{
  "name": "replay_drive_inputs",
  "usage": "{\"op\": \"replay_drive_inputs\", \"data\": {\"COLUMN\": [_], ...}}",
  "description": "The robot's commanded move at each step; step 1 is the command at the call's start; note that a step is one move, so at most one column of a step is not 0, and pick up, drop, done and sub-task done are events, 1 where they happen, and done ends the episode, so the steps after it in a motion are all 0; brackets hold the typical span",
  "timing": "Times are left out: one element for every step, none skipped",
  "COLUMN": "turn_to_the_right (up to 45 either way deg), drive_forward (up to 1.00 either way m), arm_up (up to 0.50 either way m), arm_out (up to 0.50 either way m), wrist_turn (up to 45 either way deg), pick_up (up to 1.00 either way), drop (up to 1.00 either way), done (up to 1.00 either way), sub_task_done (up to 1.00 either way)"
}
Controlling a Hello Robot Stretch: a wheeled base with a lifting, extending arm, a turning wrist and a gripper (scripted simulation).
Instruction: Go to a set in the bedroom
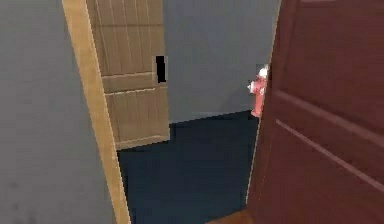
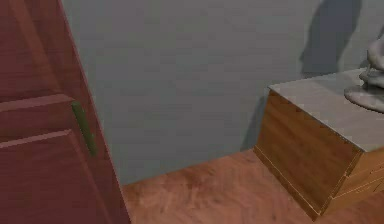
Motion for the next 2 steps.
{"op": "replay_drive_inputs", "data": {"turn_to_the_right": [-3.0, 0.0], "drive_forward": [0.0, 0.7], "arm_up": [0.0, 0.0], "arm_out": [0.0, 0.0], "wrist_turn": [0.0, 0.0], "pick_up": [0.0, 0.0], "drop": [0.0, 0.0], "done": [0.0, 0.0], "sub_task_done": [0.0, 0.0]}}
